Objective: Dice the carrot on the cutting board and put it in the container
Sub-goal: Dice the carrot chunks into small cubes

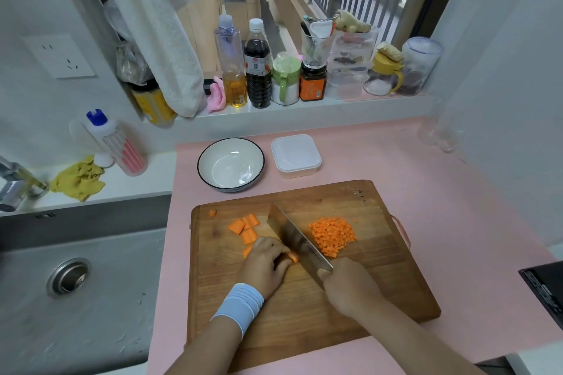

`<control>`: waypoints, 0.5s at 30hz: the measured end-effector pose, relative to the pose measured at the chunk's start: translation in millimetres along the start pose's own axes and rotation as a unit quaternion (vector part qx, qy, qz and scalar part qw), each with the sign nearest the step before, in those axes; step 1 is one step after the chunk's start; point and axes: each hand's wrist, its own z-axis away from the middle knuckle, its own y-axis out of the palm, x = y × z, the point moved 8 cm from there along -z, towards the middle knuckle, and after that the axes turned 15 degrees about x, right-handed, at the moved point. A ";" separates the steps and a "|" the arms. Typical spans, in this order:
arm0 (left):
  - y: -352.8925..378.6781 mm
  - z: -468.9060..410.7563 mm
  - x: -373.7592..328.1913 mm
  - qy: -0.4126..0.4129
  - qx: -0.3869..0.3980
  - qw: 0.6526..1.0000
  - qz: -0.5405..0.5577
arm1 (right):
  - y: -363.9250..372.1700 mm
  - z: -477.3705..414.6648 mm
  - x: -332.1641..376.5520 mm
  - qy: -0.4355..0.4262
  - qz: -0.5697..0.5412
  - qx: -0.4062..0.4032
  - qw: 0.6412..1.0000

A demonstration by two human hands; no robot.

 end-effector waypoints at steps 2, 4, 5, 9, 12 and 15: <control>1.0 -2.9 -2.1 -0.014 0.000 1.000 -0.005 | -2.0 -0.2 -0.5 0.000 0.001 -0.003 1.000; 1.8 -5.8 -2.9 -0.030 -0.004 1.000 -0.001 | -7.8 0.8 -3.8 0.007 0.008 -0.013 1.000; 2.8 -7.7 -4.0 -0.038 -0.003 0.999 -0.001 | -12.3 1.6 -6.1 0.011 0.015 -0.020 1.000; 14.6 -23.2 -19.9 -0.048 0.025 0.999 0.003 | -34.8 3.7 -16.8 0.009 0.036 -0.046 0.998; 26.1 -36.5 -37.0 -0.046 0.062 0.997 0.007 | -48.8 6.0 -21.6 0.002 0.047 -0.060 0.997; 12.7 -36.4 -41.8 -0.068 0.019 0.997 0.030 | -55.1 11.9 -21.5 -0.018 0.070 -0.072 0.995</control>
